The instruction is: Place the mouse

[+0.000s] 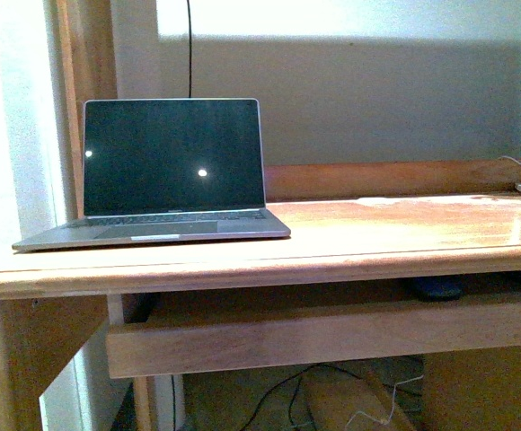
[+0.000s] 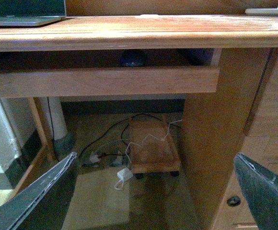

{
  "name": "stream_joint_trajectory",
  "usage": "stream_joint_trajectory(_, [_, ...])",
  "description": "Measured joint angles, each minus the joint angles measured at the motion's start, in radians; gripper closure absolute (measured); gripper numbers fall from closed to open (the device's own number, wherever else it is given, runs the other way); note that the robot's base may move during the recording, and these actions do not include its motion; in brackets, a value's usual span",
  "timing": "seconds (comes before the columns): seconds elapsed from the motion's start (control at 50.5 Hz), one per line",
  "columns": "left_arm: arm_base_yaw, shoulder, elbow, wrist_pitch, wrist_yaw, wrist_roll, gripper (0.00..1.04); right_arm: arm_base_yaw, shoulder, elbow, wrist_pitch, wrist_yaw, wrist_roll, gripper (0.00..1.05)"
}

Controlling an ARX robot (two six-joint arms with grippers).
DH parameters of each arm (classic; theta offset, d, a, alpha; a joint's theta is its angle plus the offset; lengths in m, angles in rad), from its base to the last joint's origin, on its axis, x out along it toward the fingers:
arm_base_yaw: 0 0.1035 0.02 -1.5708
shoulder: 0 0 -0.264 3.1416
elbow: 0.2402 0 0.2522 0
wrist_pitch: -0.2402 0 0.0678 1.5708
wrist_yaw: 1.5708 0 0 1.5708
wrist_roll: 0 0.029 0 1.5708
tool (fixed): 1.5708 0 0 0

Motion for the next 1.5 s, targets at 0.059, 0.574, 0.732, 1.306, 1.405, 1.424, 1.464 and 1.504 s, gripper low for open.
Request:
stream_joint_trajectory(0.059, [0.02, 0.029, 0.024, -0.068, 0.093, -0.055, 0.08, 0.0, 0.0, 0.0, 0.0, 0.0, 0.0, 0.07])
stream_joint_trajectory(0.574, [-0.059, 1.242, 0.274, 0.845, -0.007, 0.438, 0.08, 0.0, 0.0, 0.0, 0.0, 0.0, 0.0, 0.07])
stream_joint_trajectory(0.732, [-0.098, 1.622, 0.433, 1.167, 0.078, 0.856, 0.08, 0.0, 0.0, 0.0, 0.0, 0.0, 0.0, 0.07])
stream_joint_trajectory(1.306, [-0.222, 1.998, 0.797, 1.085, 0.244, 1.268, 0.08, 0.0, 0.0, 0.0, 0.0, 0.0, 0.0, 0.07])
stream_joint_trajectory(1.405, [-0.222, 2.054, 0.846, 1.08, 0.248, 1.271, 0.08, 0.0, 0.0, 0.0, 0.0, 0.0, 0.0, 0.07])
stream_joint_trajectory(1.424, [-0.222, 2.067, 0.862, 1.07, 0.247, 1.283, 0.08, 0.0, 0.0, 0.0, 0.0, 0.0, 0.0, 0.07])
stream_joint_trajectory(1.464, [-0.228, 2.076, 0.875, 1.046, 0.231, 1.288, 0.08, 0.0, 0.0, 0.0, 0.0, 0.0, 0.0, 0.07])
stream_joint_trajectory(1.504, [-0.233, 2.073, 0.88, 1.003, 0.211, 1.293, 0.08, 0.0, 0.0, 0.0, 0.0, 0.0, 0.0, 0.07])
